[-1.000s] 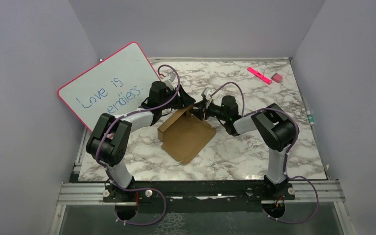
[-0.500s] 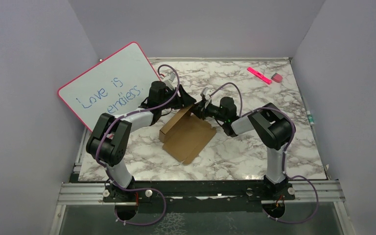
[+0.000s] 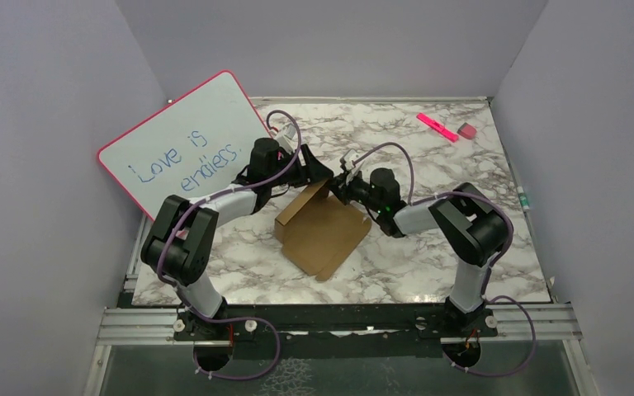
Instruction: Fold the paper box
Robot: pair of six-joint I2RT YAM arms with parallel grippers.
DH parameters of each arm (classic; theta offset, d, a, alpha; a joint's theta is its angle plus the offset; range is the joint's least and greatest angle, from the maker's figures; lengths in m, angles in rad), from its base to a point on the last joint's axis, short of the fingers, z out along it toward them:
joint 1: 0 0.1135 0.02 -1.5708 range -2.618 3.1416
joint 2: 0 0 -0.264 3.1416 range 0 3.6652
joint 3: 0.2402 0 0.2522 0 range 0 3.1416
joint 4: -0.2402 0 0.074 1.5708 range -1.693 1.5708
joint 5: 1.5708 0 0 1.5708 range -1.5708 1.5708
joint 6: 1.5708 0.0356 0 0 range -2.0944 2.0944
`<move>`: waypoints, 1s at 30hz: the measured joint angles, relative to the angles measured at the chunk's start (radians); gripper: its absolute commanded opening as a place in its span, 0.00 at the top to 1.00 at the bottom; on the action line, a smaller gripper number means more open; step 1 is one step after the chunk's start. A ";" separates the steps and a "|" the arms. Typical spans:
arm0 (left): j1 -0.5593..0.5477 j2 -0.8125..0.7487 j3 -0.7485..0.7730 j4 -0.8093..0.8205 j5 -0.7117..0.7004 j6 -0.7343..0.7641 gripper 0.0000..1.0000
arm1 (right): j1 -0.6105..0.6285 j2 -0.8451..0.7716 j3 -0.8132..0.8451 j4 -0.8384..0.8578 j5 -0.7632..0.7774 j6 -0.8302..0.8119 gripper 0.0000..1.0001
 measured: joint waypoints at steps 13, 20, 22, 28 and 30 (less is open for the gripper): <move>-0.002 -0.063 -0.059 -0.004 -0.008 -0.019 0.38 | 0.074 -0.008 -0.003 -0.040 0.329 0.058 0.93; -0.009 -0.075 -0.079 0.007 -0.034 -0.019 0.38 | 0.121 0.010 0.012 -0.034 0.468 0.064 0.90; -0.010 -0.083 -0.084 0.006 -0.038 -0.018 0.38 | 0.127 0.010 0.013 -0.033 0.485 0.066 0.86; -0.021 -0.116 -0.085 -0.051 -0.061 0.005 0.31 | 0.126 0.008 0.012 -0.033 0.485 0.074 0.68; -0.030 -0.140 -0.073 -0.125 -0.074 0.033 0.29 | 0.124 -0.003 0.006 -0.040 0.485 0.076 0.60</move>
